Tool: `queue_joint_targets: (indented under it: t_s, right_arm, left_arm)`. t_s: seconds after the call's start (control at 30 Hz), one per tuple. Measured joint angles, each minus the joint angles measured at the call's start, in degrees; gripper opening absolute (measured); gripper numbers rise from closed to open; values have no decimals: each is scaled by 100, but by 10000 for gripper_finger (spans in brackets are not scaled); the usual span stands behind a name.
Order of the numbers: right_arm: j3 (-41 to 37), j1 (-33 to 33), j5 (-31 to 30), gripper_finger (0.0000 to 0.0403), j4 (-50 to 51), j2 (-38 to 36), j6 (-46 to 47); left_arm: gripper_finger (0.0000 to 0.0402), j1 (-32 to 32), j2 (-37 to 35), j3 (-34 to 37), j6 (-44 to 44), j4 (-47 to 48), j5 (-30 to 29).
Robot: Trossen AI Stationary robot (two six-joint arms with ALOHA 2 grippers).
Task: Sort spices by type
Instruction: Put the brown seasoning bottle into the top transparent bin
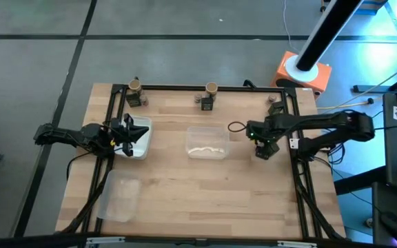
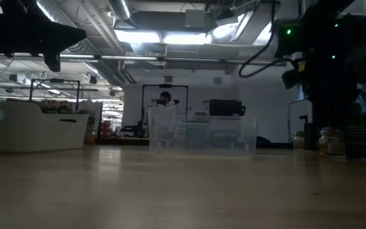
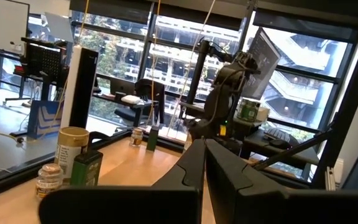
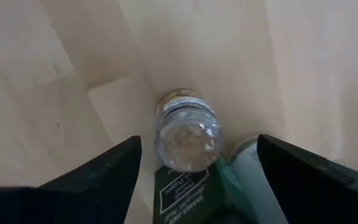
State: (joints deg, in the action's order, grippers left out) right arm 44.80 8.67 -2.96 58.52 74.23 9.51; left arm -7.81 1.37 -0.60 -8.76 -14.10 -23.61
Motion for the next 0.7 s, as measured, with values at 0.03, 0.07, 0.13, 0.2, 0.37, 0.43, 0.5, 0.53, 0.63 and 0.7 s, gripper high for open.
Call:
queue_joint_targets:
  t_s: [0.03,0.07,0.13,0.2,0.37,0.43,0.5,0.53,0.63,0.7]
  right_arm:
    - [0,-1,6,321,-8,87,-24]
    - [0,-1,6,321,-20,169,-38]
    - [0,0,4,321,-55,330,-44]
    - [1,-1,-15,321,-75,475,-47]
    - [24,-2,-199,303,-92,688,-94]
    - [17,-1,-159,284,-104,700,-100]
    - [-8,1,46,261,-204,741,-103]
    - [-11,0,34,248,-177,737,-103]
    - [-3,0,14,209,-174,722,-124]
    - [0,0,15,187,-166,713,-196]
  left_arm:
    - [5,0,0,0,-2,4,0]
    - [5,0,0,0,1,4,-1]
    - [5,0,2,0,16,4,0]
    - [5,0,2,0,14,4,0]
    - [5,0,0,0,16,8,0]
    - [5,0,0,0,16,10,1]
    - [5,0,2,0,16,15,0]
    - [5,-1,0,0,16,15,-1]
    - [5,0,0,0,16,14,-1]
    - [5,2,0,0,16,12,-1]
